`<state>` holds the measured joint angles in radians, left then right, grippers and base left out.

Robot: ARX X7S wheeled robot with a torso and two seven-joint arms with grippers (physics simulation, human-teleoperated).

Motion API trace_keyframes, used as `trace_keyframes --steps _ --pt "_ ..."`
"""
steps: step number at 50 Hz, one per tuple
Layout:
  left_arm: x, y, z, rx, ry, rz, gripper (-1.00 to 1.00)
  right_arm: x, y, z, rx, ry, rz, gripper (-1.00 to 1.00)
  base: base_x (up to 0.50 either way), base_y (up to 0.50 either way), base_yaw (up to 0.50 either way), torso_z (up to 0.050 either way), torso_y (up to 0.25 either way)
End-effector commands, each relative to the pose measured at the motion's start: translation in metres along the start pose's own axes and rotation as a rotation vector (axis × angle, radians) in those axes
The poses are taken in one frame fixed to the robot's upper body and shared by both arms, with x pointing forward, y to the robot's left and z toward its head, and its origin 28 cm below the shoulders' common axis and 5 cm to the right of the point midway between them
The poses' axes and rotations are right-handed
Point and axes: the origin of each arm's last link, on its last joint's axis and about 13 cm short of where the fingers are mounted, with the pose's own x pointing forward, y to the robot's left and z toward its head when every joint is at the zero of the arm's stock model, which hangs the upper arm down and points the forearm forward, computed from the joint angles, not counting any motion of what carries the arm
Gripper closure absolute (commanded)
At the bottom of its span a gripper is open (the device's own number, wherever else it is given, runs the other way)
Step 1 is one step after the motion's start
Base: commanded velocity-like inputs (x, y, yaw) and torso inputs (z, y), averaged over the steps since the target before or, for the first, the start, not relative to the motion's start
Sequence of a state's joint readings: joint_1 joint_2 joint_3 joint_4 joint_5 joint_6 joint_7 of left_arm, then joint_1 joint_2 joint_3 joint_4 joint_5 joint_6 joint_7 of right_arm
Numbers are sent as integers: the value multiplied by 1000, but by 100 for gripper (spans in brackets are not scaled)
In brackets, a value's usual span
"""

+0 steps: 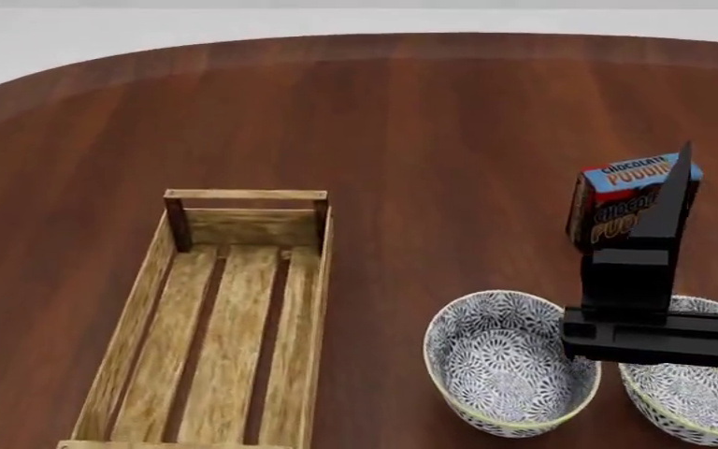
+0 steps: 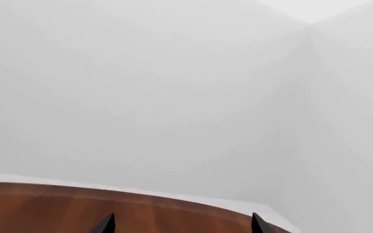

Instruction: Stack the left bowl on the right bowl and place them in the tray.

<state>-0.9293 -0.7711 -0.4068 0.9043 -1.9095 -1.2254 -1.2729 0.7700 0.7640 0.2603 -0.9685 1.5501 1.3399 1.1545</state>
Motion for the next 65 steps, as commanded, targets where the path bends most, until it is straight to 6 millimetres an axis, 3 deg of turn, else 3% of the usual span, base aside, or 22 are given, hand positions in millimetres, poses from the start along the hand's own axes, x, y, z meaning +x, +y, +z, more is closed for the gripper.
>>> trace_keyframes --steps 1,23,39,56,65 --pt "1 -1 0 0 2 -3 -100 1 0 -1 6 7 -5 -100 344 133 0 0 0" --pt "5 -6 5 88 -17 -15 -100 1 -1 -4 17 -1 2 -100 154 59 0 0 -3" --pt "7 -8 13 90 -36 -12 -100 -4 -7 -6 18 3 -3 -100 -1 0 0 0 -191" --pt "6 -4 13 84 -40 7 -100 1 0 -7 11 4 10 -100 -1 0 0 0 -206" --pt "2 2 16 69 -61 41 -100 0 -3 -6 4 13 21 -100 0 0 0 0 -17"
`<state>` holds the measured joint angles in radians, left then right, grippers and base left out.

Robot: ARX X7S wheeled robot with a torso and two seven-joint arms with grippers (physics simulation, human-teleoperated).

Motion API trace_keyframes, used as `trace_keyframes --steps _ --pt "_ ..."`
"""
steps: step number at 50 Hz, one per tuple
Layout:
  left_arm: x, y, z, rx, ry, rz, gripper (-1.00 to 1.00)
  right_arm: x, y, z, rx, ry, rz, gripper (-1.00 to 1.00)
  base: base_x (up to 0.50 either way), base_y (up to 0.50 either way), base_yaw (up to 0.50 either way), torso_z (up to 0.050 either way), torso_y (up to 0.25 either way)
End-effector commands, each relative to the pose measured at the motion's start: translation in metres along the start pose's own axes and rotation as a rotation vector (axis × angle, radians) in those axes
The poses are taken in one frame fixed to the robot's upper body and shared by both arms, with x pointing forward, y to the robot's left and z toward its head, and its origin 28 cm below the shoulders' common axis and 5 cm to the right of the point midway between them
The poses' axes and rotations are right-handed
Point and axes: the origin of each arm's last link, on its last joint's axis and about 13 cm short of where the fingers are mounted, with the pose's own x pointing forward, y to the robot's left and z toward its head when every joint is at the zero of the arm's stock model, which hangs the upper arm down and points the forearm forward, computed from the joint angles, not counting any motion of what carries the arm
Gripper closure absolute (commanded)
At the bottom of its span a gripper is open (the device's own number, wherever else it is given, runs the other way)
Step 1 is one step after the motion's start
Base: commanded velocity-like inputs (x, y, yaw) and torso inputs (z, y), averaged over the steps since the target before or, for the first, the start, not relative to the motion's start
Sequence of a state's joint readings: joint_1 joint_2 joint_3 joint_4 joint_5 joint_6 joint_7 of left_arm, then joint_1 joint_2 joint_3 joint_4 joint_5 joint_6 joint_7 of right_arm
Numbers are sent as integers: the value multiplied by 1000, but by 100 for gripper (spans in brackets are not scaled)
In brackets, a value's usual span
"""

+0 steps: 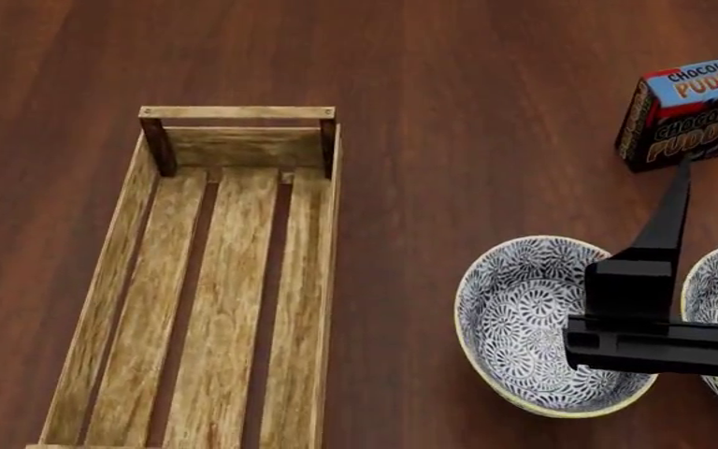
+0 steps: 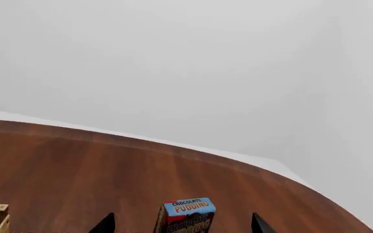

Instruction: Stack the left bowl on the right bowl and place them in the tray.

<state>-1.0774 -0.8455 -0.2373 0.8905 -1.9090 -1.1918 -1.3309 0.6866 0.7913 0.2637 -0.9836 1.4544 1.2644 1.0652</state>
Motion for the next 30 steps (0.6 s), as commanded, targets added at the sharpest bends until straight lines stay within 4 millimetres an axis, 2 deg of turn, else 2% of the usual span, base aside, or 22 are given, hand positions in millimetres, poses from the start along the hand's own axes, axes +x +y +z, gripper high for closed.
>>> trace_keyframes --steps 1,10,14,15,16,18,23,30 --pt "-4 7 2 -13 -13 48 -100 2 -1 0 -2 15 8 -100 0 0 0 0 0" --pt "-10 23 11 -24 -37 141 -100 11 -4 4 -33 78 93 -100 0 0 0 0 0" --pt "-16 33 21 -21 -65 193 -100 20 -5 10 -54 98 123 -100 0 0 0 0 0" --pt "-17 36 22 -19 -67 204 -100 24 -1 11 -51 106 136 -100 0 0 0 0 0" --pt "-18 37 23 -19 -68 209 -100 27 0 13 24 117 192 -100 0 0 0 0 0" --pt "-20 41 24 -18 -67 227 -100 33 5 12 -88 147 185 -100 0 0 0 0 0" --pt "-25 46 24 -21 -71 252 -100 51 18 16 -67 193 259 -100 0 0 0 0 0" --pt "-25 47 24 -24 -76 257 -100 62 20 18 -157 339 368 -100 0 0 0 0 0"
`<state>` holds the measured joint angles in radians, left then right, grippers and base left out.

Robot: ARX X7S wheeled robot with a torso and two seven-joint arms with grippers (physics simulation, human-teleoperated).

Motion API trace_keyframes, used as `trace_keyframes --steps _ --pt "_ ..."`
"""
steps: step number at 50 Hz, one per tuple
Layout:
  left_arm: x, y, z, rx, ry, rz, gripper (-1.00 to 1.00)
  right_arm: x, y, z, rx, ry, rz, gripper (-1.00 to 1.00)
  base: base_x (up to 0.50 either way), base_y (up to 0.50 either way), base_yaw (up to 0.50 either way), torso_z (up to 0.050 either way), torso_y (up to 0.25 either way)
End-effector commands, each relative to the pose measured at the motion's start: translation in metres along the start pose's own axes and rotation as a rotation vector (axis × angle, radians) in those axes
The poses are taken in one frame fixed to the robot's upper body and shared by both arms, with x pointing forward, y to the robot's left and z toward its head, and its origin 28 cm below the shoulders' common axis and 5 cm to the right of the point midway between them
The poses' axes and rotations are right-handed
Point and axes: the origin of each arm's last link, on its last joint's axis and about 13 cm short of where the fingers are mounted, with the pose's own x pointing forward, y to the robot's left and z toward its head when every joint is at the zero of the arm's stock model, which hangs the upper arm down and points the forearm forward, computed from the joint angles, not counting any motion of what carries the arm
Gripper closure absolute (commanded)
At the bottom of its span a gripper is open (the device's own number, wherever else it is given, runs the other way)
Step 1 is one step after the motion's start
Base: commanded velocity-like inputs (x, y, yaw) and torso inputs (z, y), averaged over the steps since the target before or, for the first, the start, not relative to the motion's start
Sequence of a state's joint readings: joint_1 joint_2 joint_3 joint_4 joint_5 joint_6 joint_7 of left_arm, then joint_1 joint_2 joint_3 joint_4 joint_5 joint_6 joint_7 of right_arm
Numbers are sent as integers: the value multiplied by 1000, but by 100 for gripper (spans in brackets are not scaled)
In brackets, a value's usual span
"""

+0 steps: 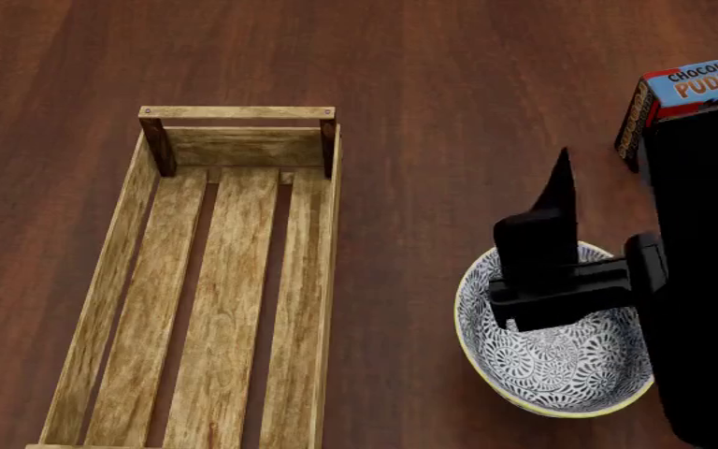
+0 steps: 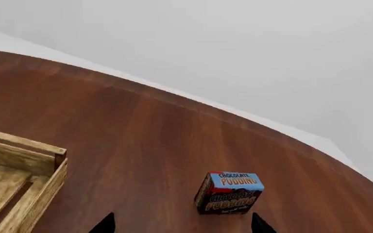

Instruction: Stack the left bowl on the right bowl and place them in the tray.

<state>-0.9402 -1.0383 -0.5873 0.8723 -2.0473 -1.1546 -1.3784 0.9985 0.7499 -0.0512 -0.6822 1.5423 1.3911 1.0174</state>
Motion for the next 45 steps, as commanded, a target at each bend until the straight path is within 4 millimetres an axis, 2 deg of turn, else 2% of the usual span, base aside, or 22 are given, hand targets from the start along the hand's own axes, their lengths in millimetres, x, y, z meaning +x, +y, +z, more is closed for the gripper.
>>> trace_keyframes --steps 1,20,29,45 --pt "-4 8 4 -3 -17 39 -100 20 4 11 -95 184 156 -100 0 0 0 0 0" --pt "0 5 -1 -15 -13 21 -100 26 0 16 -186 548 406 -100 0 0 0 0 0" --pt "1 4 -8 -20 -2 16 -100 43 4 3 -242 656 452 -100 0 0 0 0 0" --pt "3 2 -14 -18 13 7 -100 67 15 -17 -272 718 499 -100 0 0 0 0 0"
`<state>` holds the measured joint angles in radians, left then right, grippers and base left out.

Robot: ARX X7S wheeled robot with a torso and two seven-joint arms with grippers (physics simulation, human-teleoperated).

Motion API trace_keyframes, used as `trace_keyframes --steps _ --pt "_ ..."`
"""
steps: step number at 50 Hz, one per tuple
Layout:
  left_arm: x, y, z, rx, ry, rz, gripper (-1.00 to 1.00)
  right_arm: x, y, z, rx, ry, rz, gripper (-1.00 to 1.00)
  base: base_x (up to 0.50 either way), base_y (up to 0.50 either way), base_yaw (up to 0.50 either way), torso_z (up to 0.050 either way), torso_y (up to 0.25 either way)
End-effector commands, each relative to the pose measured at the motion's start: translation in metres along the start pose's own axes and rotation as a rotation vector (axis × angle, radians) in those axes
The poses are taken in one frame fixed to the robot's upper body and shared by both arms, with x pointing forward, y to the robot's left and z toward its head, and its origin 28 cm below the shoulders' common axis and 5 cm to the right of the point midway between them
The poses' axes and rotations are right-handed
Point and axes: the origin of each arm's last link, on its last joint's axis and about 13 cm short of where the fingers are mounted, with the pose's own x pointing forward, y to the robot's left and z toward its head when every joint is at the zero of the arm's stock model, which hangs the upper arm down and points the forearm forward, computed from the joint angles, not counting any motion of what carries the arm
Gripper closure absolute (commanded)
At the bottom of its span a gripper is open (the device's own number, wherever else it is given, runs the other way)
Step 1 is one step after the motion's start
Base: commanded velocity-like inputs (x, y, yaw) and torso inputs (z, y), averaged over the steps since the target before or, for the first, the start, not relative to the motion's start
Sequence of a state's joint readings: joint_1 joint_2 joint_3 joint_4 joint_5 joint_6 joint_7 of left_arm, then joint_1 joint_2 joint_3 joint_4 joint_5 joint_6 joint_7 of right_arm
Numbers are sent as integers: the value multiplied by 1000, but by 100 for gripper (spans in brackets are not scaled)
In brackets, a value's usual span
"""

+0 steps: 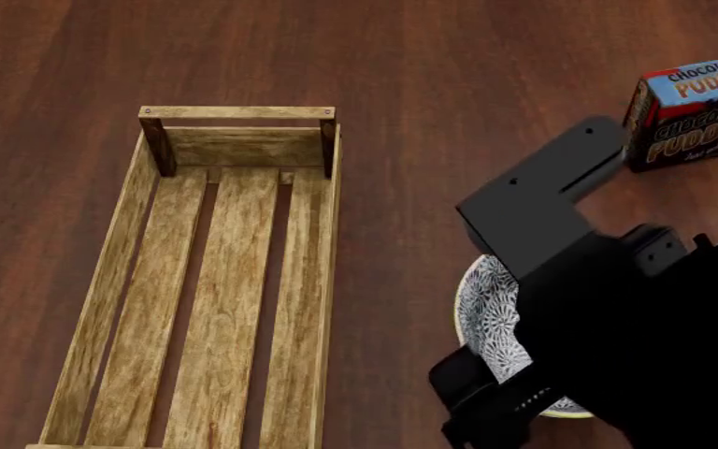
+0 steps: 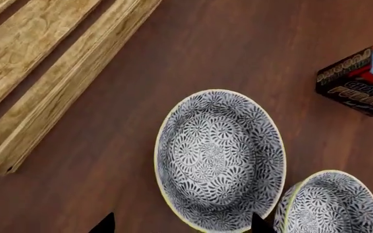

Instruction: Stack the left bowl on the right bowl and place them in the tray.

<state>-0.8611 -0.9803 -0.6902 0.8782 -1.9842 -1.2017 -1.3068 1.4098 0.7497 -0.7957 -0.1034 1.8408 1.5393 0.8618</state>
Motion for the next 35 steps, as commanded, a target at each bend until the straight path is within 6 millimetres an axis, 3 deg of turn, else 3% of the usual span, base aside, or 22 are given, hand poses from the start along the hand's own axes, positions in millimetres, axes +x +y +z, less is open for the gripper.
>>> trace_keyframes --steps 1,19,35 --pt "2 -2 -4 -1 9 -8 -100 26 -1 2 -31 70 38 -100 0 0 0 0 0" --pt "4 -6 -12 2 28 -15 -100 70 12 2 -85 139 106 -100 0 0 0 0 0" --pt "4 -7 -10 4 31 -21 -100 91 18 0 -156 174 70 -100 0 0 0 0 0"
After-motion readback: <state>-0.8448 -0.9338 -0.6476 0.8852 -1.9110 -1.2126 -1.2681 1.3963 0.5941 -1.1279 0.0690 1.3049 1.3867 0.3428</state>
